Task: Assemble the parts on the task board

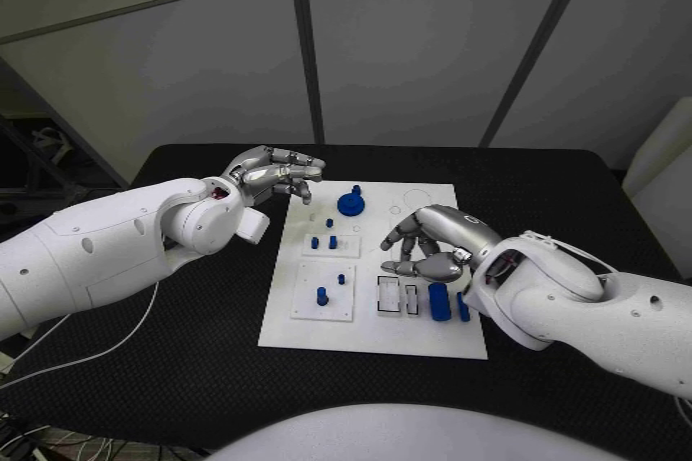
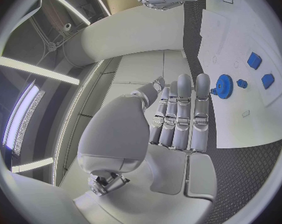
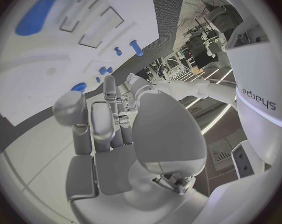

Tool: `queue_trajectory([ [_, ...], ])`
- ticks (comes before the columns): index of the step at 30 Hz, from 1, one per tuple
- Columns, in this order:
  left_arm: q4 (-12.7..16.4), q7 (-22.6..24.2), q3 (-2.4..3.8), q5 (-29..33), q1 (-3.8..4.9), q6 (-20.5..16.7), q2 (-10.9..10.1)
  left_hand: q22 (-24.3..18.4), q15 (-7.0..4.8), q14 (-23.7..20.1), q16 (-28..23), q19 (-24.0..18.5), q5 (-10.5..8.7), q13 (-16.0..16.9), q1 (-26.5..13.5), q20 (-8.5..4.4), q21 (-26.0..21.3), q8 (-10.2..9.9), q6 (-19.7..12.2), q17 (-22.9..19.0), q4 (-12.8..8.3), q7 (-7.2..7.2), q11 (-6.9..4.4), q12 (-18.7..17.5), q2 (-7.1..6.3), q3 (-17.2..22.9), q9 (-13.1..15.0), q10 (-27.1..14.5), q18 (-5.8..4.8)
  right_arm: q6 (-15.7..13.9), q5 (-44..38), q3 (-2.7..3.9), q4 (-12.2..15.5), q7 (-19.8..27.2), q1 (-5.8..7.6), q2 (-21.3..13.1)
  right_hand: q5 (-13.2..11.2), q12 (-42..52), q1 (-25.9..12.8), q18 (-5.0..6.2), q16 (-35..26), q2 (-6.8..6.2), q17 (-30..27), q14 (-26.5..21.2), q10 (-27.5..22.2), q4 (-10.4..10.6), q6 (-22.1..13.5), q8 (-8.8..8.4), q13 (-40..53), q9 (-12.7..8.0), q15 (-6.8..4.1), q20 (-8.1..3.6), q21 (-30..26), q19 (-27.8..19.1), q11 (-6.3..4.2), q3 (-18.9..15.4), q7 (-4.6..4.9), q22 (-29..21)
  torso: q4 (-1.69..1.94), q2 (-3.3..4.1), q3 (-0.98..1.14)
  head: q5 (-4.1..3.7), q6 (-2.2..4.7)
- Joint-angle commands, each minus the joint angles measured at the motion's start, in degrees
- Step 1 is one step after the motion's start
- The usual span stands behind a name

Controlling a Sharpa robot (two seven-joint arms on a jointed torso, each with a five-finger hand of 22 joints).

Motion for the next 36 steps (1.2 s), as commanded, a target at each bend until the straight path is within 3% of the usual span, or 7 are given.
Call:
queue_trajectory([
  [1, 0.26, 0.32, 0.02, 0.18, 0.09, 0.31, -0.08, -0.10, 0.18, -0.29, -0.31, 0.20, 0.04, 0.08, -0.30, 0.38, -0.15, 0.34, -0.45, -0.07, 0.04, -0.14, -0.08, 0.24, 0.30, -0.23, -0.07, -0.33, 2.83, 0.52, 7.92, 0.19, 1.54, -7.03, 0.08, -2.59, 1.25, 17.77, -2.22, -1.87, 3.86, 0.75, 4.77, 3.05, 1.05, 2.36, 0.17, 1.72, 18.82, 0.60, -1.49, -0.21, 4.15, 1.95, -0.46, -3.37, -0.31, 5.15, -0.19, -0.06, -0.05, -1.09, 0.37],
  [2, 0.34, 0.38, 0.01, 0.18, 0.08, 0.24, -0.10, -0.10, 0.18, -0.29, -0.31, 0.20, 0.04, 0.08, -0.30, 0.38, -0.15, 0.34, -0.45, -0.07, 0.04, -0.14, -0.08, 0.24, 0.30, -0.23, -0.07, -0.33, 2.83, 0.98, 8.34, 0.25, 1.99, -7.80, 0.09, -3.70, 1.52, 24.81, -2.10, -2.32, 5.09, 1.11, 6.37, 3.20, 1.23, 2.97, -0.03, 2.56, 26.92, 0.94, -1.70, 0.04, 5.40, 2.36, -1.17, -4.55, 0.07, 6.77, -0.23, -0.07, -0.08, -1.34, 0.35],
  [6, 0.76, 0.54, -0.01, 0.18, 0.06, 0.17, -0.20, -0.10, 0.18, -0.29, -0.31, 0.20, 0.04, 0.08, -0.30, 0.38, -0.15, 0.34, -0.45, -0.07, 0.04, -0.14, -0.08, 0.24, 0.30, -0.23, -0.07, -0.33, 2.83, 2.52, 8.07, 0.35, 3.11, -10.50, 0.07, -6.84, 1.39, 39.28, -1.67, -2.81, 8.45, 2.17, 10.73, 3.76, 3.17, 4.93, 0.00, 6.41, 44.58, 2.94, -1.16, -0.75, 8.86, 3.49, -1.42, -8.35, -0.88, 11.28, -0.33, -0.11, -0.14, -2.53, 0.60],
  [10, 0.91, 0.64, -0.07, 0.18, -0.02, 0.13, -0.34, -0.10, 0.18, -0.29, -0.31, 0.20, 0.04, 0.08, -0.30, 0.38, -0.15, 0.34, -0.45, -0.07, 0.04, -0.14, -0.08, 0.24, 0.30, -0.23, -0.07, -0.33, 2.83, 3.74, 5.51, 0.34, 3.85, -13.62, -0.11, -8.52, 0.42, 43.81, -1.68, -3.19, 10.20, 2.44, 13.16, 4.07, 4.52, 5.95, -0.81, 9.28, 50.68, 4.95, -1.31, -0.82, 10.38, 3.94, -1.51, -11.24, -1.29, 13.30, -0.42, -0.08, 0.04, -3.31, 0.55],
  [14, 0.90, 0.68, -0.09, 0.18, -0.07, 0.10, -0.44, -0.10, 0.18, -0.29, -0.31, 0.20, 0.04, 0.08, -0.30, 0.38, -0.15, 0.34, -0.45, -0.07, 0.04, -0.14, -0.08, 0.24, 0.30, -0.23, -0.07, -0.33, 2.83, 5.81, 2.84, 0.27, 4.33, -16.72, -0.56, -9.18, -0.52, 44.66, -3.41, -3.39, 11.12, 2.89, 14.49, 4.23, 4.43, 6.15, -2.28, 11.01, 52.19, 6.40, -1.23, -0.76, 11.19, 4.15, -1.45, -13.78, -1.27, 14.41, -0.29, -0.07, -0.06, -3.80, 0.56],
  [24, 1.11, 0.76, -0.11, 0.18, -0.10, -0.04, -0.82, -0.13, 0.18, -0.30, -0.30, 0.22, 0.04, 0.10, -0.29, 0.38, -0.20, 0.40, -0.46, -0.10, 0.03, -0.15, -0.08, 0.34, 0.34, -0.23, -0.07, -0.36, 2.83, 9.34, -1.40, 0.15, 5.04, -21.45, -2.98, -9.26, -2.14, 44.03, -6.53, -3.48, 11.77, 3.40, 15.47, 4.30, 3.44, 6.36, -4.31, 12.59, 52.17, 7.86, -0.94, -0.46, 11.65, 4.13, -1.15, -16.75, -1.00, 15.06, -0.13, -0.07, -0.14, -4.20, 0.38],
  [36, 1.21, 0.81, -0.11, 0.18, -0.11, 0.01, -1.12, -0.13, 0.18, -0.30, -0.30, 0.22, 0.04, 0.10, -0.29, 0.38, -0.20, 0.40, -0.46, -0.10, 0.03, -0.15, -0.08, 0.34, 0.34, -0.23, -0.07, -0.36, 2.83, 8.71, -4.32, 0.13, 4.92, -23.73, -4.34, -8.39, -1.83, 44.00, -7.13, -3.55, 11.96, 3.72, 15.78, 4.32, 3.40, 6.35, -4.24, 13.77, 52.52, 8.68, -0.98, -0.43, 11.93, 4.19, -1.27, -17.40, -1.18, 15.47, -0.15, -0.07, -0.10, -3.97, 0.16],
])
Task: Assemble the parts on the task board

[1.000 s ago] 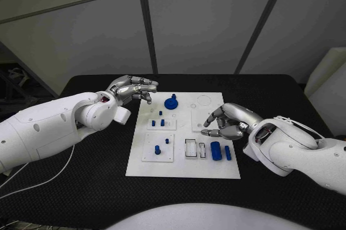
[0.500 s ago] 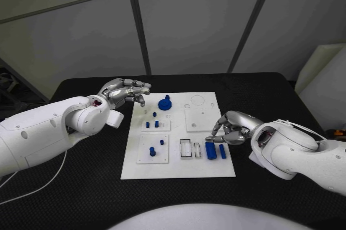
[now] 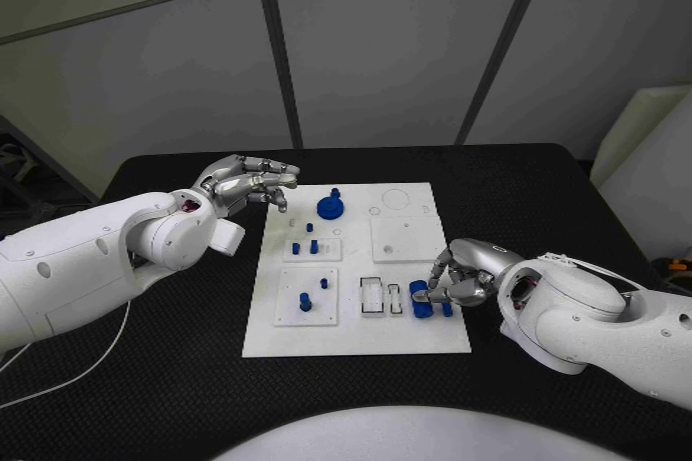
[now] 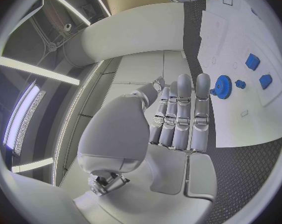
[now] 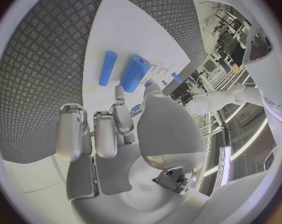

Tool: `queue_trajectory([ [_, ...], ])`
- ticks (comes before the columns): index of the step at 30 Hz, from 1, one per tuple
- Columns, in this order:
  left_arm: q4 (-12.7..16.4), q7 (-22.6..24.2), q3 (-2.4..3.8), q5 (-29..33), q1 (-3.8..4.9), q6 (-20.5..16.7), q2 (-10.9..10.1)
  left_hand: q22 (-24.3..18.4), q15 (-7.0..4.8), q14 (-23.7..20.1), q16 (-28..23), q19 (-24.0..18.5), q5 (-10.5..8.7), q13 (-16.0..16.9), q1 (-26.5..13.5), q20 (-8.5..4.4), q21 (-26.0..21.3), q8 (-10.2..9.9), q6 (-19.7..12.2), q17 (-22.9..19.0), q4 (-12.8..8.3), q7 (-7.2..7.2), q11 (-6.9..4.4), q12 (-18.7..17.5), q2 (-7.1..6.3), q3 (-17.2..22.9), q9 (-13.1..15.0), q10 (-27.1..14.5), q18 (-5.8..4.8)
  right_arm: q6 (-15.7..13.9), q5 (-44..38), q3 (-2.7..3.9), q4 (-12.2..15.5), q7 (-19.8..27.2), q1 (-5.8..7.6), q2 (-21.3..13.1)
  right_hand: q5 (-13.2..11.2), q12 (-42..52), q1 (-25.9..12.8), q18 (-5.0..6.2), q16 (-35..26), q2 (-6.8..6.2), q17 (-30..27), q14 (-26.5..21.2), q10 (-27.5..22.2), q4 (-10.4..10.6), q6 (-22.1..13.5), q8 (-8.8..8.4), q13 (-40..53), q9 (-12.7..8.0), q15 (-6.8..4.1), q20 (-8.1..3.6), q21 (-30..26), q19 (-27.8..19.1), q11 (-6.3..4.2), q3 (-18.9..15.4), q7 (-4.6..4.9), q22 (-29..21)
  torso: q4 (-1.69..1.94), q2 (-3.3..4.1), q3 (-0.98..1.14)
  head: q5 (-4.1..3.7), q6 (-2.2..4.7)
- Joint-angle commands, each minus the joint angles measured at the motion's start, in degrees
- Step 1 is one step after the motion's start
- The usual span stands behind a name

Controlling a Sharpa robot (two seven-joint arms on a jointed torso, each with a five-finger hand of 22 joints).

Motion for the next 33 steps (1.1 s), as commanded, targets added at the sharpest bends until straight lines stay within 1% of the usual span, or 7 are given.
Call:
queue_trajectory([
  [1, 0.14, 0.69, 0.03, 0.18, 0.06, 0.13, -0.05, -0.09, 0.18, -0.30, -0.30, 0.01, 0.04, 0.09, -0.29, 0.18, -0.20, 0.40, -0.26, -0.09, 0.03, 0.05, 0.03, 0.34, 0.34, -0.23, -0.05, -0.25, 2.85, 0.69, -2.52, 0.01, -0.04, -1.99, -0.16, 0.30, 0.16, -0.24, -0.48, -0.75, 0.29, -0.04, 6.91, 4.31, -0.15, -0.04, -0.05, 0.42, 0.16, 0.22, 0.31, 0.17, 0.33, 1.27, -0.23, -0.37, -0.23, 2.73, 0.02, 0.02, 0.03, 0.09, -0.09],
  [6, 0.16, 0.68, 0.03, 0.18, 0.06, 0.16, -0.10, -0.09, 0.18, -0.30, -0.30, 0.01, 0.04, 0.09, -0.29, 0.18, -0.20, 0.40, -0.26, -0.09, 0.03, 0.05, 0.03, 0.34, 0.34, -0.23, -0.05, -0.25, 2.85, 1.34, -3.02, 0.00, -0.54, -2.33, -0.77, 1.08, 0.31, -0.27, -0.45, -0.76, 0.36, 0.21, 7.03, 4.33, -0.16, -0.06, 0.05, 0.83, 0.23, 0.49, 0.26, 0.14, 0.39, 1.28, -0.31, -0.42, -0.32, 2.81, -0.03, 0.04, 0.02, 0.19, -0.10],
  [12, 0.17, 0.65, 0.03, 0.18, 0.05, 0.25, -0.09, -0.09, 0.18, -0.30, -0.30, 0.01, 0.04, 0.09, -0.29, 0.18, -0.20, 0.40, -0.26, -0.09, 0.03, 0.05, 0.03, 0.34, 0.34, -0.23, -0.05, -0.25, 2.85, 2.29, -3.28, 0.01, -1.59, -2.72, -2.12, 2.75, 0.46, -0.43, -0.32, -0.77, 0.45, 0.43, 7.18, 4.35, -0.27, -0.10, 0.03, 1.09, 0.14, 0.68, 0.22, 0.11, 0.46, 1.30, -0.36, -0.43, -0.37, 2.91, 0.01, 0.06, 0.02, 0.23, -0.22],
  [19, 0.19, 0.60, 0.03, 0.18, 0.04, 0.31, -0.19, -0.09, 0.18, -0.30, -0.30, 0.01, 0.04, 0.09, -0.29, 0.18, -0.20, 0.40, -0.26, -0.09, 0.03, 0.05, 0.03, 0.34, 0.34, -0.23, -0.05, -0.25, 2.85, 2.37, -3.37, 0.01, -2.46, -3.07, -2.98, 3.89, 0.94, -0.46, 0.39, -0.79, 0.48, 0.99, 7.23, 4.35, -0.27, -0.20, -0.15, 1.62, 0.35, 1.08, 0.16, 0.05, 0.53, 1.29, -0.44, -0.38, -0.46, 3.02, 0.01, 0.01, 0.01, 0.34, -0.37],
  [26, 0.23, 0.54, 0.03, 0.18, 0.04, 0.42, -0.25, -0.14, 0.20, -0.31, -0.27, 0.04, 0.04, 0.12, -0.38, 0.20, -0.27, 0.46, -0.32, -0.14, 0.06, 0.07, 0.05, 0.47, 0.33, -0.29, -0.06, -0.35, 2.85, 0.26, -3.42, 0.01, -2.62, -3.90, -3.20, 4.12, 4.29, -0.27, 2.04, -0.87, 0.67, 2.56, 7.56, 4.40, 0.14, -0.33, -0.19, 2.96, 1.13, 2.09, -0.06, -0.12, 0.84, 1.40, -0.70, -0.41, -0.76, 3.47, -0.04, 0.03, 0.00, 0.39, -0.37],
  [30, 0.25, 0.51, 0.03, 0.18, 0.01, 0.46, -0.31, -0.14, 0.20, -0.31, -0.27, 0.04, 0.04, 0.12, -0.38, 0.20, -0.27, 0.46, -0.32, -0.14, 0.06, 0.07, 0.05, 0.47, 0.33, -0.29, -0.06, -0.35, 2.85, -2.39, -3.43, 0.01, -2.06, -3.91, -3.25, 3.89, 7.24, -0.03, 3.33, -0.92, 0.84, 3.43, 7.84, 4.45, 0.57, -0.44, 0.22, 3.86, 1.72, 2.76, -0.28, -0.30, 1.06, 1.50, -0.98, -0.39, -1.06, 3.78, -0.08, 0.05, 0.07, 0.42, -0.39],
  [33, 0.24, 0.50, 0.03, 0.18, -0.07, 0.48, -0.38, -0.14, 0.20, -0.31, -0.27, 0.04, 0.04, 0.12, -0.38, 0.20, -0.27, 0.46, -0.32, -0.14, 0.06, 0.07, 0.05, 0.47, 0.33, -0.29, -0.06, -0.35, 2.85, -5.40, -2.70, 0.03, -0.95, -3.59, -3.27, 3.41, 9.60, 0.00, 4.11, -0.97, 0.93, 3.90, 7.99, 4.48, 0.82, -0.42, 0.43, 4.40, 2.04, 3.27, -0.45, -0.46, 1.24, 1.59, -1.18, -0.50, -1.27, 4.02, -0.10, 0.03, 0.08, 0.47, -0.38],
])
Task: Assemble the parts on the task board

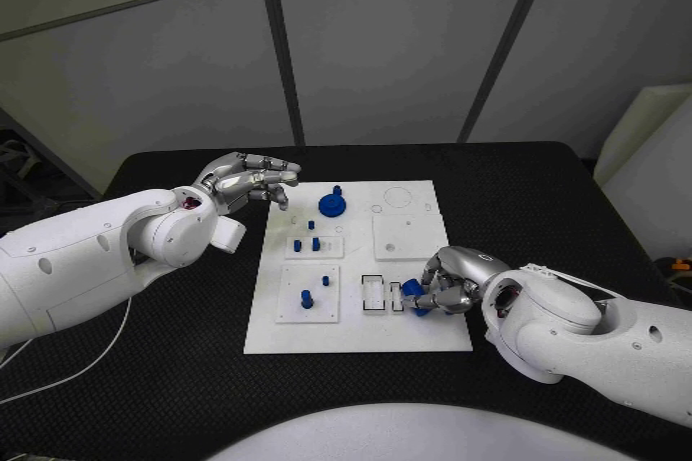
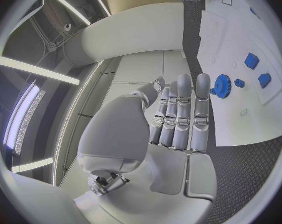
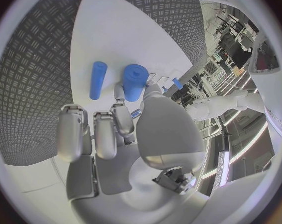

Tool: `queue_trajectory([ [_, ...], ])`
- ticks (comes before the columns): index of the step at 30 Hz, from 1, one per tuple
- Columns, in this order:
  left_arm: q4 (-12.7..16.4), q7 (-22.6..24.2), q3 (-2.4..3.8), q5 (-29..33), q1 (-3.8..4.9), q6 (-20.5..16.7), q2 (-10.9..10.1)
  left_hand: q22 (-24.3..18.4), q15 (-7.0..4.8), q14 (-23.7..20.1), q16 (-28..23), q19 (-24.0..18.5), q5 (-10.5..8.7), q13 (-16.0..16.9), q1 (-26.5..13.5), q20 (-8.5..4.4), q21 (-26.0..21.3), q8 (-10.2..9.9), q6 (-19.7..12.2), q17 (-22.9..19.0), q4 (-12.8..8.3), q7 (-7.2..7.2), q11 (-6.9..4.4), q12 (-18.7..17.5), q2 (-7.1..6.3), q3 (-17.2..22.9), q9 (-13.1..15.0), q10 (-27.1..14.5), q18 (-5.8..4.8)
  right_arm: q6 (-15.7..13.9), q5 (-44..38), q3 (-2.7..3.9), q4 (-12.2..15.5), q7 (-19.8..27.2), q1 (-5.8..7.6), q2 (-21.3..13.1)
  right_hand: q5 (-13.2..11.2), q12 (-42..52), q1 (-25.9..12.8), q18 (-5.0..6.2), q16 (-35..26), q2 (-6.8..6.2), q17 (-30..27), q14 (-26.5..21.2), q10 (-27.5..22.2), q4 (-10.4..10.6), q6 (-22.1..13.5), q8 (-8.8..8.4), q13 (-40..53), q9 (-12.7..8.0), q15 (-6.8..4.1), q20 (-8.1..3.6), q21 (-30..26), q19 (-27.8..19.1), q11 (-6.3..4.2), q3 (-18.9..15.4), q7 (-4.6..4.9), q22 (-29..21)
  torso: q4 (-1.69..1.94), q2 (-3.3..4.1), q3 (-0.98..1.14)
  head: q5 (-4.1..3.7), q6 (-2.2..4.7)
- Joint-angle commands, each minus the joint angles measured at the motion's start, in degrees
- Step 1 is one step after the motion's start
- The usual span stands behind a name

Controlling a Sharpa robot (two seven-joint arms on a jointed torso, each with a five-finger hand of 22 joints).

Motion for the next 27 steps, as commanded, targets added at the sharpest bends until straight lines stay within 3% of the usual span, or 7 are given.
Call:
queue_trajectory([
  [1, 0.10, 0.50, 0.03, 0.17, -0.03, 0.46, -0.06, -0.05, 0.19, -0.31, -0.27, 0.04, 0.04, 0.08, -0.38, 0.20, -0.27, 0.07, -0.32, -0.05, 0.06, 0.07, 0.05, 0.20, 0.33, -0.29, -0.07, -0.36, 2.85, -4.58, 1.31, -0.24, 0.95, -0.97, -0.26, -0.58, 1.48, 0.28, 0.83, -0.99, 0.30, 0.58, 8.06, 4.49, 0.35, -0.30, 0.55, 0.52, 0.23, 0.58, -0.50, -0.50, 0.19, 1.60, -0.26, -0.01, -0.04, 4.07, -0.07, -0.04, 0.07, 0.08, 0.01],
  [7, -0.02, 0.49, 0.03, 0.17, -0.14, 0.53, 0.09, -0.05, 0.19, -0.31, -0.27, 0.04, 0.04, 0.08, -0.38, 0.20, -0.27, 0.07, -0.32, -0.05, 0.06, 0.07, 0.05, 0.20, 0.33, -0.29, -0.07, -0.36, 2.85, -10.23, 3.22, -0.14, 3.23, 0.17, -0.22, -1.28, 2.38, 0.52, 1.91, -1.05, 0.52, 1.29, 8.43, 4.57, 0.75, -0.43, 0.79, 0.98, 0.74, 1.07, -0.69, -0.66, 0.40, 1.72, -0.50, 0.20, -0.31, 4.37, 0.14, -0.11, -0.05, -0.10, 0.12],
  [12, -0.08, 0.47, 0.03, 0.17, -0.19, 0.57, 0.19, -0.05, 0.19, -0.31, -0.27, 0.04, 0.04, 0.08, -0.38, 0.20, -0.27, 0.07, -0.32, -0.05, 0.06, 0.07, 0.05, 0.20, 0.33, -0.29, -0.07, -0.36, 2.85, -12.26, 4.18, 0.03, 4.44, 0.70, -0.17, -0.97, 2.44, 0.57, 1.98, -1.06, 0.58, 1.39, 8.52, 4.59, 0.82, -0.41, 0.85, 1.06, 0.84, 1.14, -0.72, -0.68, 0.44, 1.74, -0.53, 0.21, -0.34, 4.42, 0.18, -0.01, -0.11, -0.03, 0.31],
  [20, -0.02, 0.40, 0.03, 0.17, -0.20, 0.69, 0.23, -0.05, 0.19, -0.31, -0.27, 0.04, 0.04, 0.08, -0.38, 0.20, -0.27, 0.07, -0.32, -0.05, 0.06, 0.07, 0.05, 0.20, 0.33, -0.29, -0.07, -0.36, 2.85, -11.96, 5.50, 0.14, 4.16, 1.11, -0.14, 0.82, 2.60, 0.61, 2.04, -1.08, 0.64, 1.51, 8.61, 4.61, 0.91, -0.35, 0.90, 1.14, 0.92, 1.24, -0.76, -0.72, 0.49, 1.78, -0.58, 0.18, -0.38, 4.49, 0.11, 0.04, -0.11, 0.24, 0.34],
  [27, 0.06, 0.37, 0.03, 0.17, -0.20, 0.72, 0.22, -0.05, 0.19, -0.31, -0.27, 0.04, 0.04, 0.08, -0.38, 0.20, -0.27, 0.07, -0.32, -0.05, 0.06, 0.07, 0.05, 0.20, 0.33, -0.29, -0.07, -0.36, 2.85, -8.61, 7.00, 0.17, 2.19, 0.80, -0.13, 3.33, 2.33, -0.07, 0.06, -1.06, 0.55, 1.95, 8.49, 4.57, 0.71, 0.02, 0.94, 1.35, 0.50, 1.72, -0.80, -0.81, 0.45, 1.74, -0.60, -0.97, -0.41, 4.43, 0.19, 0.00, -0.15, 0.34, 0.24],
])
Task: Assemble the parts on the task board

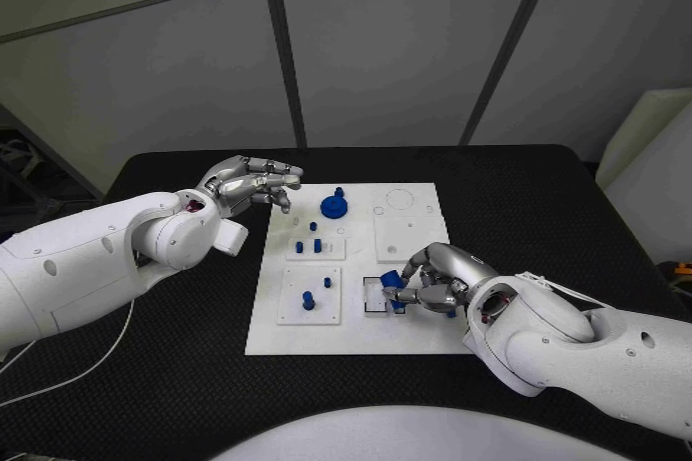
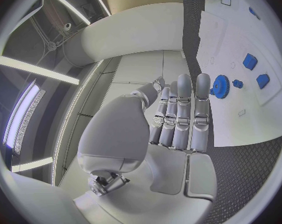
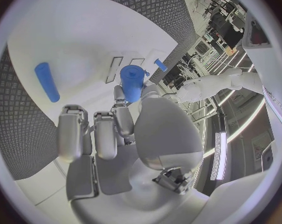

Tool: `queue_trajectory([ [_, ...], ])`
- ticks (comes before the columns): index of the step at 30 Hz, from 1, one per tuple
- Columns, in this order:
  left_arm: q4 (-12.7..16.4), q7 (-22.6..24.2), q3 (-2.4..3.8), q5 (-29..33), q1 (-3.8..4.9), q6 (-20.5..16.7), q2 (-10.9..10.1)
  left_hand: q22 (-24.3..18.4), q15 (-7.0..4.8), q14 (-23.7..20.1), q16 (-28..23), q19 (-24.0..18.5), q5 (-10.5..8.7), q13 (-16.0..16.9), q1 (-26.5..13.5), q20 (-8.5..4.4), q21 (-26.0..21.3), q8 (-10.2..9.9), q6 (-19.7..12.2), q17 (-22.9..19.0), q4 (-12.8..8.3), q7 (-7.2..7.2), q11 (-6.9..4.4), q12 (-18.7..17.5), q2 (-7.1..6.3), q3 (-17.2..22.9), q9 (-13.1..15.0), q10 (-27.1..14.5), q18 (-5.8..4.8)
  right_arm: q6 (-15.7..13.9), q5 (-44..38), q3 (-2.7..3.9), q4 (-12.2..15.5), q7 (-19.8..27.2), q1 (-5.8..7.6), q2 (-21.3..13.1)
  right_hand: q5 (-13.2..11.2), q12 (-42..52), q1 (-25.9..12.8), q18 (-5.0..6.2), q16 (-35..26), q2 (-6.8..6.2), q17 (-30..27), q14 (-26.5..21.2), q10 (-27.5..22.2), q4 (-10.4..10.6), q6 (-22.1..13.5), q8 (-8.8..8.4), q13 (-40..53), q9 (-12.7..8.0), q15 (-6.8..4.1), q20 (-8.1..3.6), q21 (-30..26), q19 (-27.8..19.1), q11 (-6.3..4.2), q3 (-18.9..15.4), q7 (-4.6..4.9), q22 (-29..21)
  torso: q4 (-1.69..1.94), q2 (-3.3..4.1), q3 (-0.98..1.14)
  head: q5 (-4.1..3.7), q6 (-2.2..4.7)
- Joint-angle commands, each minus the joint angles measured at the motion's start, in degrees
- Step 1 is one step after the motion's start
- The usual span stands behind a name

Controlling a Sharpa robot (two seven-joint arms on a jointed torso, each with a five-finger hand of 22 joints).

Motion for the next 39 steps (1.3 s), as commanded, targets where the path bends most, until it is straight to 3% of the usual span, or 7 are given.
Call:
queue_trajectory([
  [1, 0.13, 0.40, 0.03, 0.17, 0.07, 0.66, 0.06, -0.06, 0.19, -0.31, -0.27, 0.04, 0.04, 0.05, -0.38, 0.20, -0.27, 0.07, -0.32, -0.06, 0.06, 0.07, 0.05, 0.20, 0.33, -0.29, -0.07, -0.37, 2.86, 1.99, 1.94, 0.04, -0.94, 0.37, 0.10, 1.00, -0.36, -0.48, -1.83, -1.05, 0.10, 0.55, 8.49, 4.57, 0.19, -0.01, 0.84, 0.29, -0.36, 1.68, -0.40, -0.39, 0.18, 1.72, -0.13, -0.68, -0.53, 4.42, 0.06, -0.01, -0.02, 0.05, -0.11],
  [15, 0.20, 0.41, 0.04, 0.17, 0.08, 0.73, 0.10, -0.06, 0.19, -0.31, -0.27, 0.04, 0.04, 0.05, -0.38, 0.20, -0.27, 0.07, -0.32, -0.06, 0.06, 0.07, 0.05, 0.20, 0.33, -0.29, -0.07, -0.37, 2.86, 3.33, 2.20, 0.06, -3.52, -0.99, 0.10, 3.74, -2.90, -1.12, -5.58, -1.05, 0.08, 1.29, 8.53, 4.57, 0.47, -0.04, 1.47, 1.37, -0.21, 3.13, -0.77, -0.70, 0.18, 1.73, -0.58, -3.32, -1.09, 4.49, -0.10, 0.02, 0.04, 0.46, -0.09],
  [20, 0.21, 0.39, 0.04, 0.17, 0.08, 0.73, 0.09, -0.06, 0.19, -0.31, -0.27, 0.04, 0.04, 0.05, -0.38, 0.20, -0.27, 0.07, -0.32, -0.06, 0.06, 0.07, 0.05, 0.20, 0.33, -0.29, -0.07, -0.37, 2.86, 3.37, 2.07, 0.07, -4.12, -1.39, 0.10, 4.30, -9.58, -1.84, -7.93, -1.01, 0.01, 1.41, 8.49, 4.55, 0.26, -0.02, 1.14, 1.77, -0.46, 3.95, -0.80, -0.78, 0.01, 1.63, -0.59, -5.09, -1.11, 4.31, -0.05, 0.04, 0.05, 0.53, -0.17],
  [24, 0.18, 0.37, 0.04, 0.17, 0.08, 0.70, 0.05, -0.06, 0.19, -0.31, -0.27, 0.04, 0.04, 0.05, -0.38, 0.20, -0.27, 0.07, -0.32, -0.06, 0.06, 0.07, 0.05, 0.20, 0.33, -0.29, -0.07, -0.37, 2.86, 3.21, 2.02, 0.07, -4.44, -1.50, 0.10, 4.55, -18.63, -3.04, -12.03, -0.93, -0.10, 0.05, 8.43, 4.51, -0.38, 0.10, 0.35, 1.87, -1.13, 4.64, -0.65, -0.64, -0.32, 1.44, -0.36, -6.20, -0.91, 3.94, -0.13, 0.00, 0.08, 0.66, -0.22],
  [29, 0.16, 0.36, 0.04, 0.17, 0.08, 0.73, 0.09, -0.06, 0.19, -0.31, -0.27, 0.04, 0.04, 0.05, -0.38, 0.20, -0.27, 0.07, -0.32, -0.06, 0.06, 0.07, 0.05, 0.20, 0.33, -0.29, -0.07, -0.37, 2.86, 2.81, 1.96, 0.07, -4.55, -1.36, 0.10, 4.65, -22.74, -3.80, -16.04, -0.89, -0.09, -1.84, 8.52, 4.52, -0.74, 0.19, -0.18, 1.99, -1.44, 5.22, -0.50, -0.51, -0.48, 1.36, -0.25, -4.53, -0.73, 3.82, -0.16, -0.01, 0.10, 0.73, -0.26],
  [34, 0.10, 0.36, 0.04, 0.17, 0.08, 0.74, 0.12, -0.06, 0.19, -0.31, -0.27, 0.04, 0.04, 0.05, -0.38, 0.20, -0.27, 0.07, -0.32, -0.06, 0.06, 0.07, 0.05, 0.20, 0.33, -0.29, -0.07, -0.37, 2.86, 2.51, 1.62, 0.07, -4.28, -0.68, 0.10, 4.50, -22.65, -3.79, -17.04, -0.92, -0.03, -2.20, 8.65, 4.55, -0.62, 0.07, -0.25, 2.17, -1.21, 5.58, -0.49, -0.48, -0.41, 1.42, -0.25, -2.94, -0.75, 3.95, -0.14, -0.04, 0.12, 0.74, -0.30],
  [39, 0.04, 0.36, 0.04, 0.17, 0.08, 0.74, 0.13, -0.06, 0.19, -0.31, -0.27, 0.04, 0.04, 0.05, -0.38, 0.20, -0.27, 0.07, -0.32, -0.06, 0.06, 0.07, 0.05, 0.20, 0.33, -0.29, -0.07, -0.37, 2.86, 2.31, 1.15, 0.06, -3.65, 0.87, 0.10, 4.02, -19.77, -3.40, -10.49, -1.01, 0.13, -1.94, 8.96, 4.63, -0.11, -0.53, -0.19, 2.59, -0.43, 6.31, -0.60, -0.58, -0.13, 1.61, -0.38, -1.22, -0.93, 4.40, -0.16, -0.02, 0.14, 0.77, -0.29],
])
